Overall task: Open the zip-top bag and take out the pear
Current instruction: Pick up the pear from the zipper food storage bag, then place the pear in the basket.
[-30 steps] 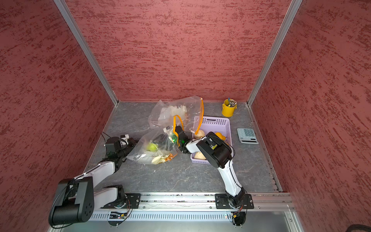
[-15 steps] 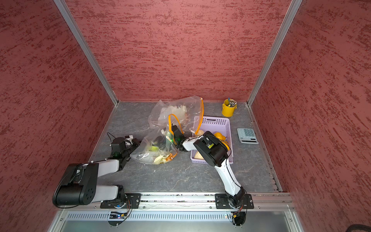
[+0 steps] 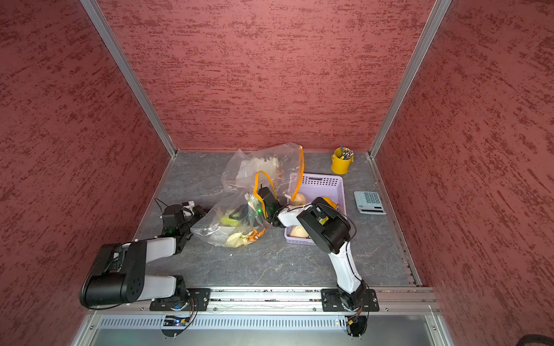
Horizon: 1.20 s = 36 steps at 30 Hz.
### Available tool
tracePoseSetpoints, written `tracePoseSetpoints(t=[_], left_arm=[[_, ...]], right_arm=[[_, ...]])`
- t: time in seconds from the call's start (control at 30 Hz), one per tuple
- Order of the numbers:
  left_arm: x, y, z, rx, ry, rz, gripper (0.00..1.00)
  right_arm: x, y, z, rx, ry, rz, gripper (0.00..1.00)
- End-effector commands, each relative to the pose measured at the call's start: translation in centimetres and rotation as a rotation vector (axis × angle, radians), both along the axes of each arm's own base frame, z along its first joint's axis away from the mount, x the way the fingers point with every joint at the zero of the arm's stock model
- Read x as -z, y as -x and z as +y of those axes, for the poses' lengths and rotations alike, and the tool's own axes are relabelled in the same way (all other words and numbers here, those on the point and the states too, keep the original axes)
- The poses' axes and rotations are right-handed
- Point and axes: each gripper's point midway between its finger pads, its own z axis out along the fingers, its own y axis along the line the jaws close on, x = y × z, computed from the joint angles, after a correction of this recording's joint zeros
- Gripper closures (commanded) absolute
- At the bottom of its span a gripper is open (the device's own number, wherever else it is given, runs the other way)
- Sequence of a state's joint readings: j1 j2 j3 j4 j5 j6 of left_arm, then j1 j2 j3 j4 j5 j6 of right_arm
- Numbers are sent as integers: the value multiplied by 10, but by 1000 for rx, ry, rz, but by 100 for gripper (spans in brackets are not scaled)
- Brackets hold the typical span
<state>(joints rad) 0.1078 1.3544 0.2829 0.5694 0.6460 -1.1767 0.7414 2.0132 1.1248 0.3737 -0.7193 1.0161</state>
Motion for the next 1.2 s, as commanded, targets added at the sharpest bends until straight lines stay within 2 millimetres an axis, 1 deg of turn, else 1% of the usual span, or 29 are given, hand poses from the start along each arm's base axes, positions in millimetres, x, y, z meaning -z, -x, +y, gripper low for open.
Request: tracePoseSetpoints(t=[0.0,0.07,0.1,0.2,0.23,0.27,0.3,0.37,0.43,0.47,0.53,0.6,0.63,0.7,0.77,0.83,0.9,0.93,0.97,1.0,1.03,1.07,1.1,1.13,1.17], left_arm=[[-1,-2,10,-14,-50,-1,100],[-3,-5,17,-31,-62,-9,100],[2,-3,21,-42,-63,20,100],[1,-8,29,-61,-74,17,100],[-1,-10,30,-58,-72,6,100],[-8,-15,32,-58,-61,-33,100],[-13,-17,37,-72,-36,-56,100],[-24,-19,57,-125,-1,-93,100],[-31,-18,73,-160,-23,-82,100],[-32,-18,80,-174,-53,-55,100],[-41,-20,90,-206,-101,-68,100],[-47,-24,98,-235,-105,-84,100],[-50,-27,99,-237,-97,-96,100],[-54,-34,97,-230,-92,-108,100],[-53,-39,98,-236,-103,-100,100],[-50,-43,104,-268,-108,-89,100],[-51,-52,109,-287,-110,-96,100],[-56,-60,109,-282,-112,-106,100],[-64,-72,106,-262,-116,-128,91],[-70,-83,104,-243,-121,-137,77],[-83,-99,100,-214,-132,-167,55],[-93,-113,95,-182,-156,-188,38],[-104,-126,94,-167,-185,-196,23],[-114,-137,93,-158,-221,-195,11],[-124,-144,94,-149,-246,-205,0]], right_arm=[[-43,-5,-21,20,-7,-99,51],[-52,-2,-35,28,14,-115,51],[-58,-2,-42,35,25,-126,51],[-71,-1,-62,55,59,-154,51],[-74,-2,-66,61,64,-165,51],[-77,-3,-70,64,71,-168,51],[-77,-3,-74,68,85,-166,51],[-81,-5,-81,76,110,-181,51],[-85,-5,-93,86,131,-191,51],[-88,-7,-104,101,154,-206,51],[-94,-12,-130,151,208,-235,51],[-101,-17,-152,192,224,-242,52],[-114,-16,-163,213,216,-270,53],[-126,-14,-182,242,220,-290,52],[-134,-10,-204,272,236,-297,51],[-130,-5,-229,309,286,-272,51],[-116,-4,-265,379,417,-247,50],[-110,-4,-283,426,472,-235,50],[-106,-6,-297,465,506,-236,50],[-101,-10,-309,505,538,-230,48],[-98,-16,-318,542,553,-228,48],[-94,-23,-321,564,555,-238,43],[-91,-32,-325,590,558,-239,32],[-87,-42,-328,608,562,-244,24],[-85,-52,-330,620,564,-253,13]])
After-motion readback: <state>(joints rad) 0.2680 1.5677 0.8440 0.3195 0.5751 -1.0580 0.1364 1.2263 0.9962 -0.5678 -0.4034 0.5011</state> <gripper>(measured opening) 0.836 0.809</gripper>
